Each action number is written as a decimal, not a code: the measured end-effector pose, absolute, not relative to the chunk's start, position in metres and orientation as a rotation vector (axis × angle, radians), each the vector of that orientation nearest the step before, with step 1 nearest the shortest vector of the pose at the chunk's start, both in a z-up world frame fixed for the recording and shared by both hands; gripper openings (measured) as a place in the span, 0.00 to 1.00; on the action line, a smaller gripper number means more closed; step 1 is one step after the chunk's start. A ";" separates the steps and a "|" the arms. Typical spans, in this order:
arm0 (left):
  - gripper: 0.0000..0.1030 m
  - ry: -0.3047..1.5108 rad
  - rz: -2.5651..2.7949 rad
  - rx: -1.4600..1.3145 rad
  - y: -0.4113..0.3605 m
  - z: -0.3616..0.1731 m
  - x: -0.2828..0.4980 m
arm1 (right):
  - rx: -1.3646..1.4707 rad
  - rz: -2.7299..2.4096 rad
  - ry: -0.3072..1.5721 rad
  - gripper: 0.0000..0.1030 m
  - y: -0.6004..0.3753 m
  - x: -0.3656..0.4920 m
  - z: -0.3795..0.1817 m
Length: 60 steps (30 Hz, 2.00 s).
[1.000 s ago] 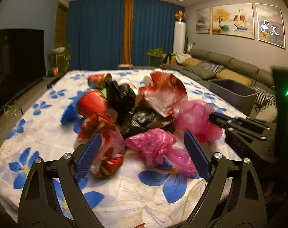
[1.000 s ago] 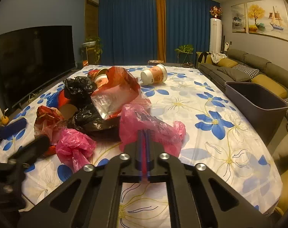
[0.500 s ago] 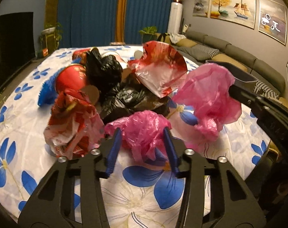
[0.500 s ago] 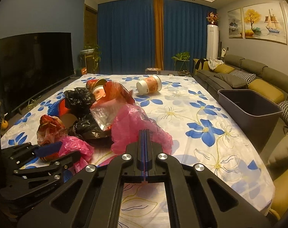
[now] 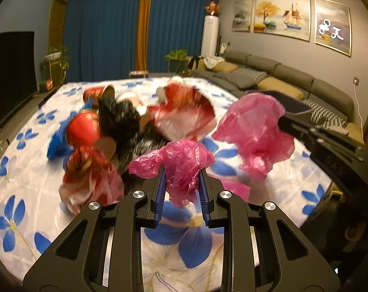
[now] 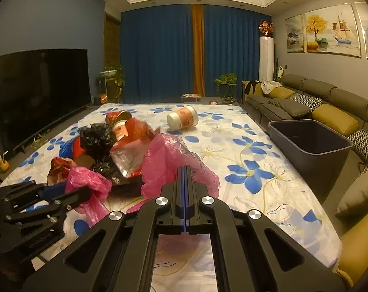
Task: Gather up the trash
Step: 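Carry both pink bags to the grey bin and open both tools over it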
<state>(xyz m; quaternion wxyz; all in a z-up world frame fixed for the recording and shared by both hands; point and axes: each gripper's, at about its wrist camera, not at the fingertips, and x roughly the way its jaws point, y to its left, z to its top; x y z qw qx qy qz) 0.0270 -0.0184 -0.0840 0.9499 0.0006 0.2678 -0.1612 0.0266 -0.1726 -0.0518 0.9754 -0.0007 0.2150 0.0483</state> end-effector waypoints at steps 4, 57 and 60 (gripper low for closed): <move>0.23 0.514 -0.331 0.004 -0.026 -0.070 0.031 | 0.010 0.085 0.411 0.01 -0.181 0.025 -0.043; 0.23 0.347 -0.527 0.038 -0.337 0.007 0.222 | 0.122 -0.374 0.164 0.01 -0.422 0.116 0.026; 0.23 0.358 -0.536 0.044 -0.342 0.001 0.231 | 0.129 -0.373 0.173 0.01 -0.434 0.125 0.025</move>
